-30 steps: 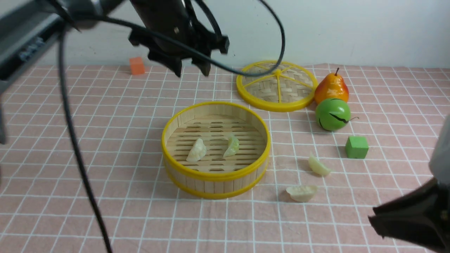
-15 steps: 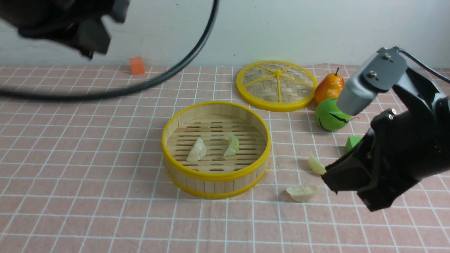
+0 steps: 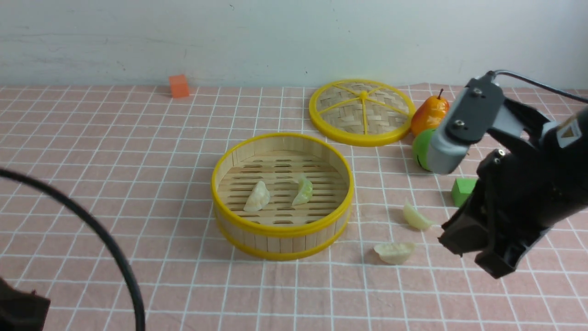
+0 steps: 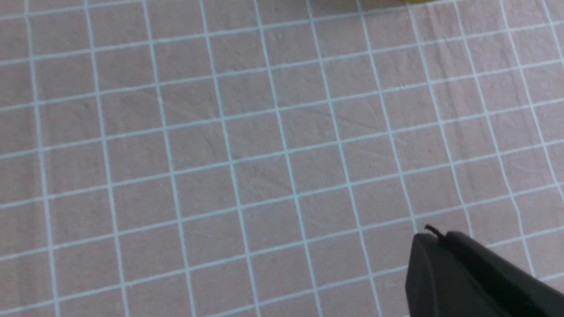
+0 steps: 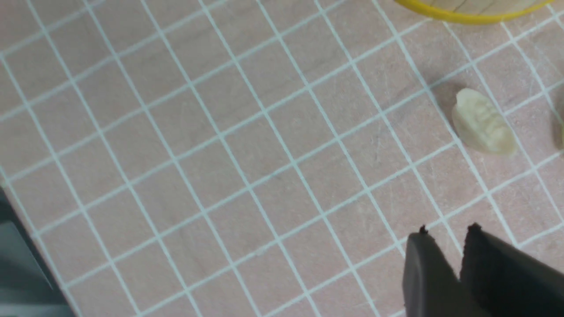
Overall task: Put the dumplings into the steamer on the table with the pink tablecloth.
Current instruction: 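Reach for and grasp a dumpling lying on the table beside the steamer, then place the dumpling in the bamboo steamer basket with the right gripper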
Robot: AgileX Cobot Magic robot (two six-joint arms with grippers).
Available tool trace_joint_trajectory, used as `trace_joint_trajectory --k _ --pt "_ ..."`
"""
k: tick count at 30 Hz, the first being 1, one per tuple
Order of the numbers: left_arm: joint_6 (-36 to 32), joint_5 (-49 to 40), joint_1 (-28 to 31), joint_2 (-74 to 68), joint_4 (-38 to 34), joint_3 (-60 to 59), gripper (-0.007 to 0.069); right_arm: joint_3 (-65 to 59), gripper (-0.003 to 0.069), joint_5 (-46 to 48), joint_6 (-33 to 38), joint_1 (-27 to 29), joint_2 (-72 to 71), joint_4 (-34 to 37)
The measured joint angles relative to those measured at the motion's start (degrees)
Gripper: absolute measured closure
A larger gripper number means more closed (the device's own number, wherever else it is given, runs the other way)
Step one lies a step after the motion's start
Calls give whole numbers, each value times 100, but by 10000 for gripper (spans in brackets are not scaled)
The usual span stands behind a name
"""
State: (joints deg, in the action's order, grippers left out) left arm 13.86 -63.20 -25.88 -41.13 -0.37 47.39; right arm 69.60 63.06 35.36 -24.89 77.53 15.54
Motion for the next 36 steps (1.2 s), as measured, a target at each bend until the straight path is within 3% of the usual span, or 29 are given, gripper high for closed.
trace_joint_trajectory --k 3,9,13,15,22,28,30,36 --pt "-147 53 0 199 -197 -256 626 112 434 19 358 0 405 -237" --pt "-251 151 0 249 -415 -341 626 124 186 -399 991 0 1380 -357" --pt "-261 156 0 249 -469 -341 624 124 93 -1193 1137 0 2019 -489" --pt "-263 156 0 249 -490 -341 624 125 81 -1670 1157 0 2330 -626" --pt "-263 114 0 249 -509 -341 620 282 122 -2215 1155 0 3144 -1137" --pt "-263 114 0 249 -509 -341 619 579 287 -2194 673 0 3539 -1459" --pt "-263 107 0 249 -509 -341 619 695 419 -2157 518 0 3581 -1486" --pt "-263 91 0 249 -509 -341 619 1218 412 -1543 357 -8 3605 -1453"
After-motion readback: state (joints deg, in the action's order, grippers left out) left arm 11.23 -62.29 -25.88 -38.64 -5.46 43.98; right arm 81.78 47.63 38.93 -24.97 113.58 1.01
